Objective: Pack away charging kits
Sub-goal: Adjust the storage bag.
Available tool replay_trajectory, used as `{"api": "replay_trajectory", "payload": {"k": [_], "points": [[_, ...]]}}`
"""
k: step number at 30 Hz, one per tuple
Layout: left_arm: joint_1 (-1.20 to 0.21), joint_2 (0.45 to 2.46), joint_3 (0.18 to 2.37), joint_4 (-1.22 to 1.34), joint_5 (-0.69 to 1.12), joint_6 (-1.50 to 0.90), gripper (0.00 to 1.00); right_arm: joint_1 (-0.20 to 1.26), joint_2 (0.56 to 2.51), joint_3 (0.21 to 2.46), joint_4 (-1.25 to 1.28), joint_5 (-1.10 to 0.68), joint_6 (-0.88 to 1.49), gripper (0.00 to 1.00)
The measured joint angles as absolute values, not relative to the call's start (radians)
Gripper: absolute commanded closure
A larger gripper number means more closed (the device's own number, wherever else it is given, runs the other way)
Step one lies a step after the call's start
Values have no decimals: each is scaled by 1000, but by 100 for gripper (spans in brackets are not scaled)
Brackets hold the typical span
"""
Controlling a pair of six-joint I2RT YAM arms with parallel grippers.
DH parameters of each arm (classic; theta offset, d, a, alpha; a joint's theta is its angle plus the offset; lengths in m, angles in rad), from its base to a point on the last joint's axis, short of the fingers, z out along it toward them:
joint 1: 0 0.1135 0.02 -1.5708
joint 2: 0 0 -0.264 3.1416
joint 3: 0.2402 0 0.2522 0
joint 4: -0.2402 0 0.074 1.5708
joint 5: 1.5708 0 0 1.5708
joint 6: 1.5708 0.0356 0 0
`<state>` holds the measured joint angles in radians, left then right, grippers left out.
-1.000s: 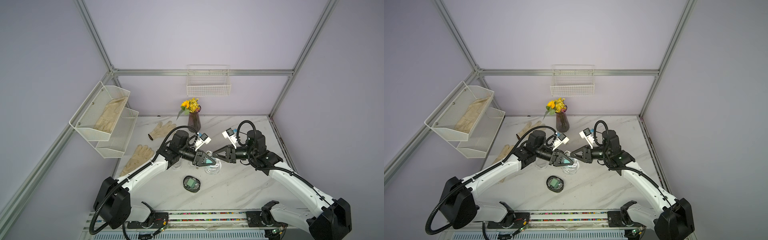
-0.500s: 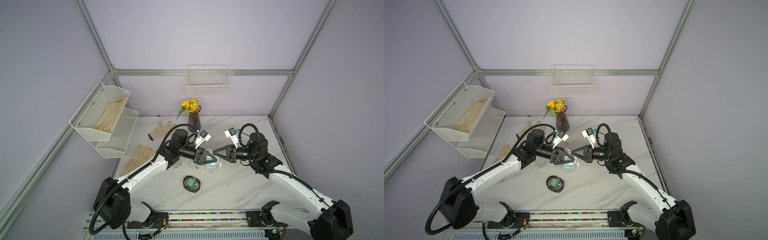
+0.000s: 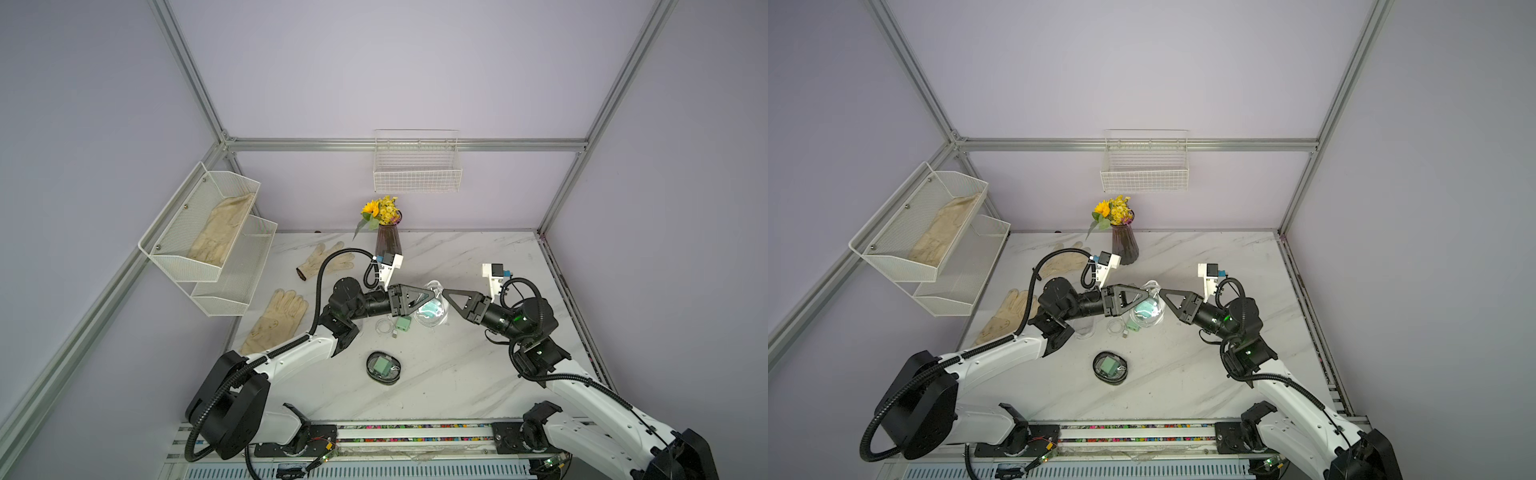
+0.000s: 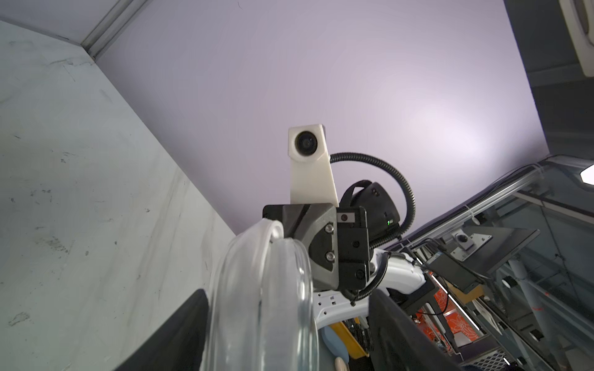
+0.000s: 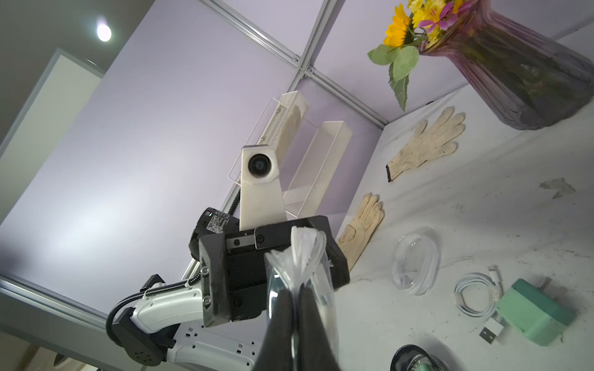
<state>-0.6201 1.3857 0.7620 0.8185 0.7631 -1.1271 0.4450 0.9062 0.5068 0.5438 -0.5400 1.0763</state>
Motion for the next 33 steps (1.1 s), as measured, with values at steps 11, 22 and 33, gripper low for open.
{"api": "replay_trajectory", "payload": {"k": [11,22,33], "points": [[-720,1562,759,1084,663,-1275,28,445,860,464,642,-381,1149,100],[-722,1575,759,1192,577,-1335,62,445,863,453,640,-355,1168,100],[-689,1578,759,1176,572,-1418,71,445,809,584,356,-356,1018,64]]}}
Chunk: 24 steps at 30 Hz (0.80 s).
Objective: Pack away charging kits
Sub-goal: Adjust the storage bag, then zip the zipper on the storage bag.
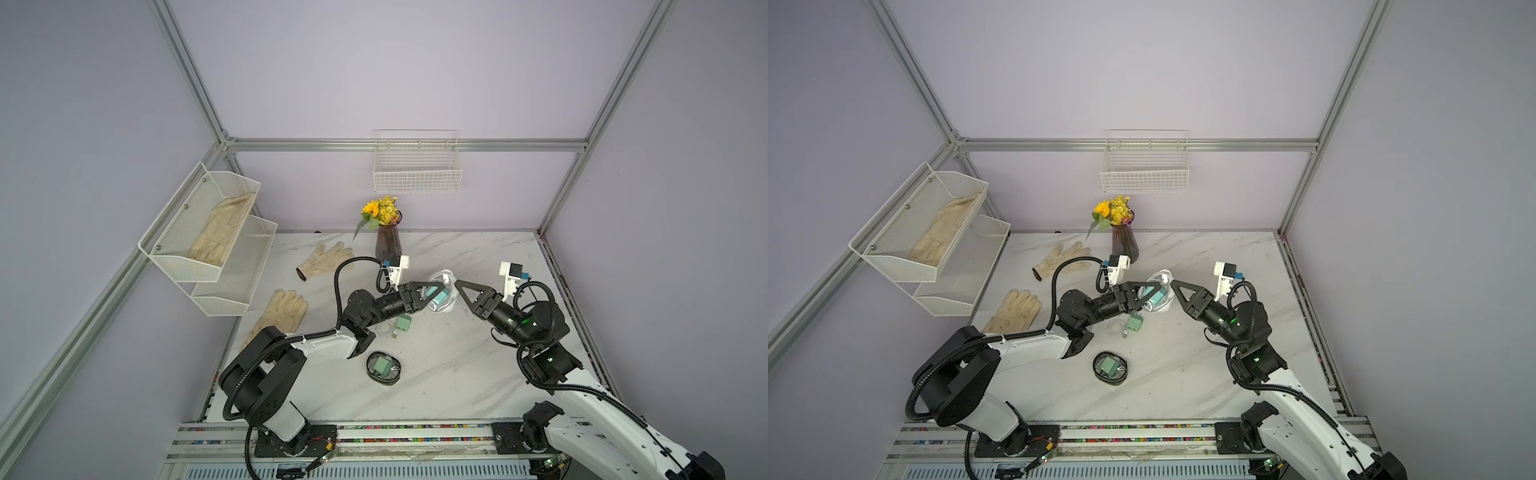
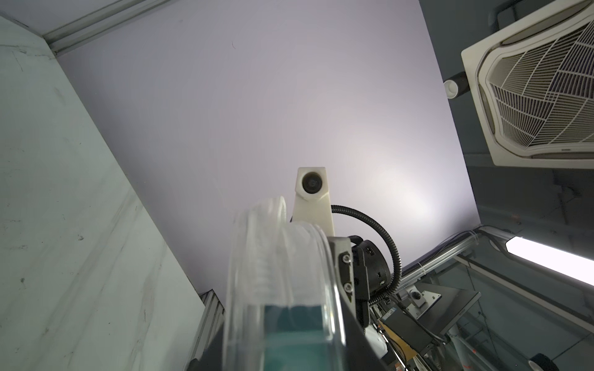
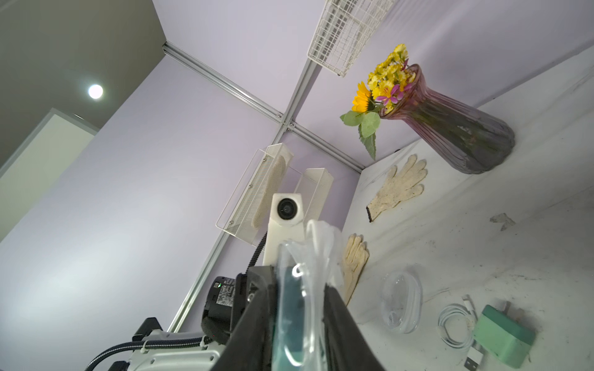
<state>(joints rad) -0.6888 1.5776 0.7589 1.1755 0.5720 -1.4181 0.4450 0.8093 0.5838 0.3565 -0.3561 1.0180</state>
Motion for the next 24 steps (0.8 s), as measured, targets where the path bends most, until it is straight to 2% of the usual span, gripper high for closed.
{"api": "replay_trajectory", "payload": {"k": [7,11,17,24], "points": [[-611,1572,756,1058,485,-1563,73,496,847,839,40,-306,727,68],[-609,1564,756,1000,455,-1613,70,659,908,890,-85,-209,598,67],[-604,1494,757,833,436,-1605,64,863,1034,929,-158,-52,479,64],[-603,1428,759,687,410,-1582,63,881,1050,934,-169,82,412,66]]}}
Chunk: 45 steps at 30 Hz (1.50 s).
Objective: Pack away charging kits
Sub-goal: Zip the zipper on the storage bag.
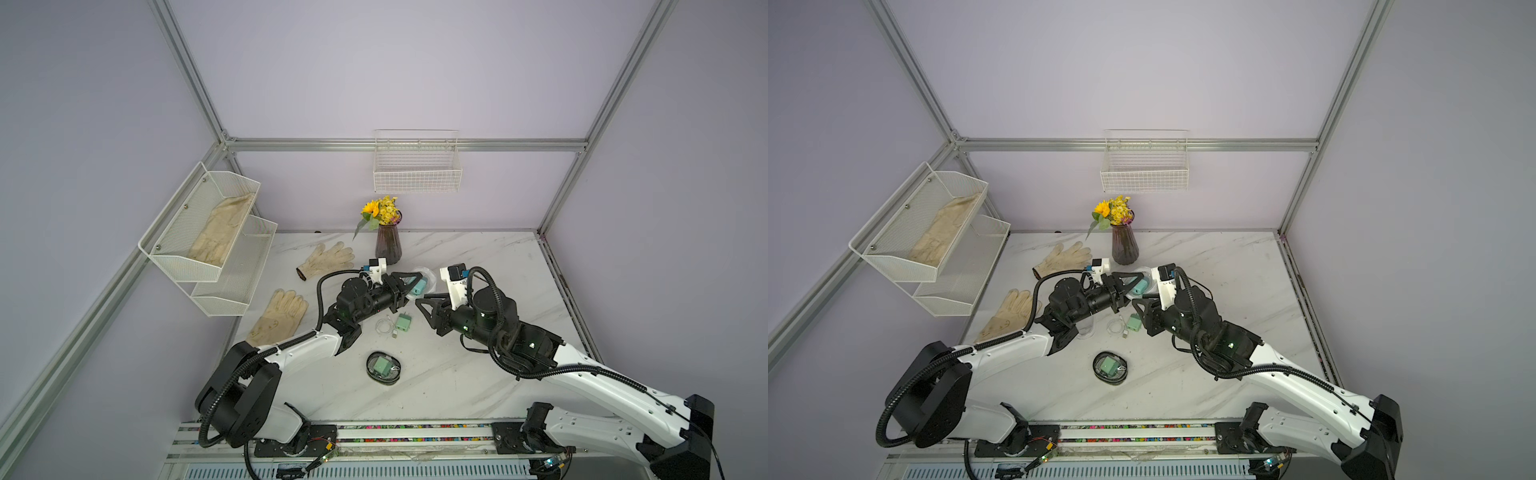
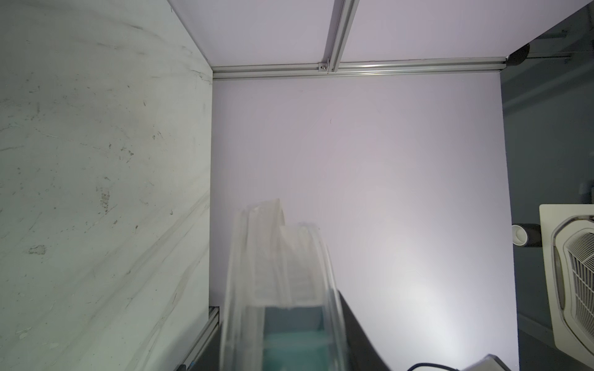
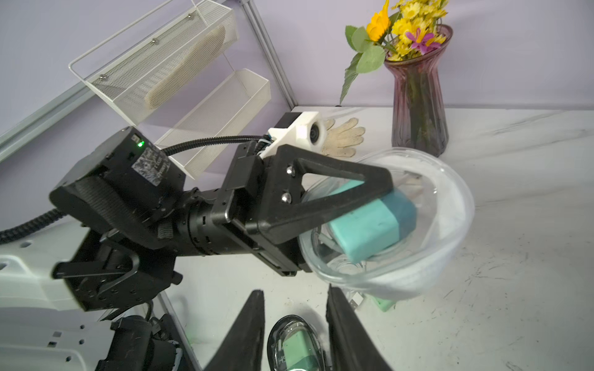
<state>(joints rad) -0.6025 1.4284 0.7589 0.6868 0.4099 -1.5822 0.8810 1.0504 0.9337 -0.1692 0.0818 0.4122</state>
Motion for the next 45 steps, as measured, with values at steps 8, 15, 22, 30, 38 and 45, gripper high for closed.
{"api": "replay_trajectory", "payload": {"k": [8,15,22,30,38,45], "points": [[-602,1397,759,595,384,-1559,61,881,1060,937,-173,114,381,74],[-602,1397,761,548,362,-1551,61,881,1060,909,-159,84,381,75],[-602,1397,763,540,343,-1548,60,882,1068,885,-159,65,380,75],[-602,1397,784,536,344,-1536,60,882,1106,876,-142,92,375,75],[-602,1397,784,537,345,-1534,60,882,1131,876,-123,134,363,75],[-602,1397,784,546,352,-1534,60,882,1132,876,-94,149,352,75]]}}
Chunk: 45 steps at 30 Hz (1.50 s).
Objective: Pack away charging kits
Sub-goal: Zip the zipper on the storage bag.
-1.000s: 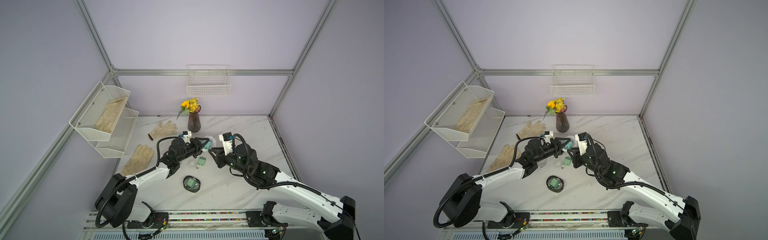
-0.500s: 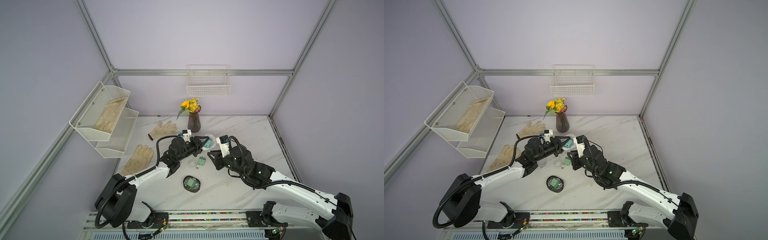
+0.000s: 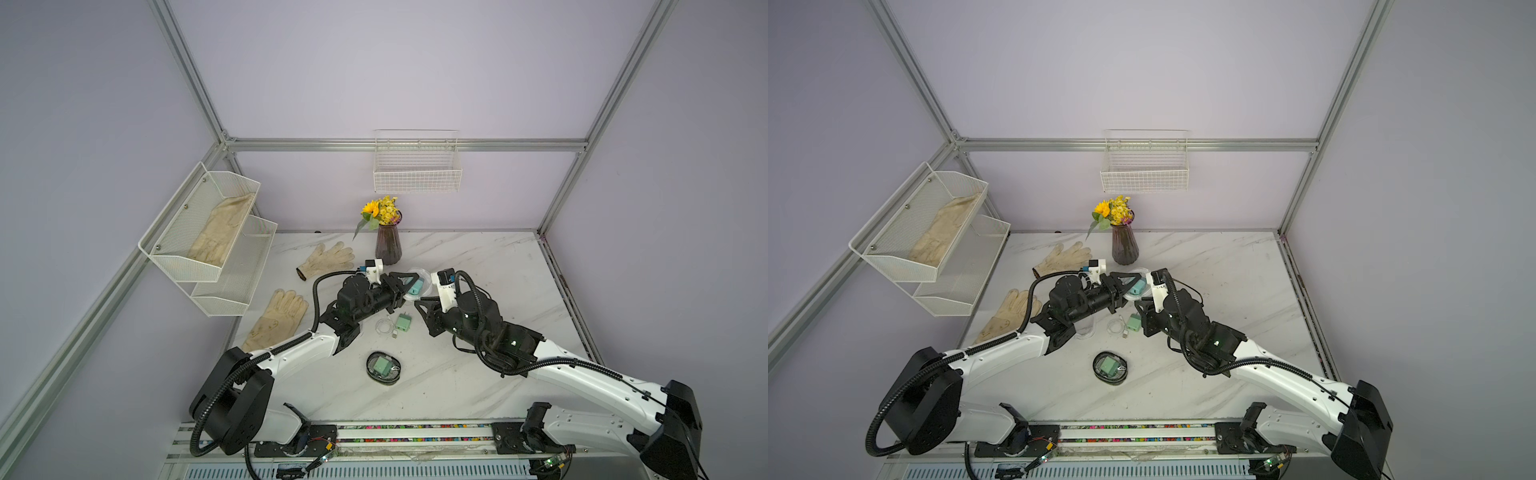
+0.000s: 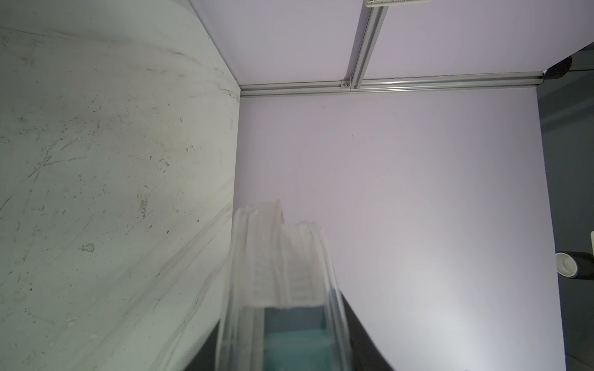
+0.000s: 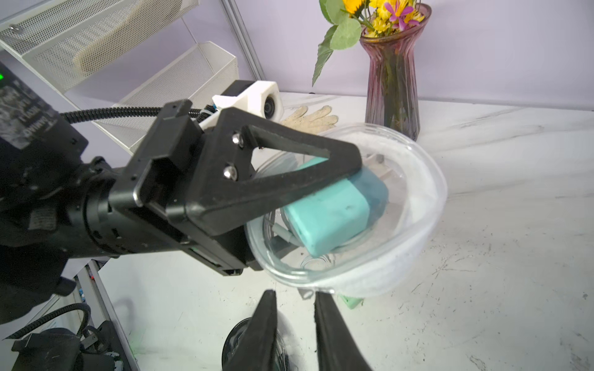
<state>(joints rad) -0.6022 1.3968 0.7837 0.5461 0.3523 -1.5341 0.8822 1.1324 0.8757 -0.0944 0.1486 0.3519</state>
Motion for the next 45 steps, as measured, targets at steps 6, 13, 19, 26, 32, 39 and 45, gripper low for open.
{"api": "replay_trajectory", "payload": {"k": [6,13,19,26,32,39,45], "points": [[-602,1397,784,563,354,-1534,60,882,1167,876,-52,148,338,75],[-595,1397,784,561,352,-1534,60,882,1193,879,-45,176,331,100],[-596,1396,784,571,363,-1534,60,886,1152,879,-64,230,328,100],[-594,1365,784,564,384,-1523,84,890,1103,879,-129,241,325,100],[-582,1361,784,532,421,-1502,100,891,1112,923,-213,218,300,100],[-525,1361,809,463,526,-1451,100,891,1183,1032,-346,176,237,100],[-469,1361,834,418,653,-1389,100,888,1232,1113,-432,128,192,100]]}}
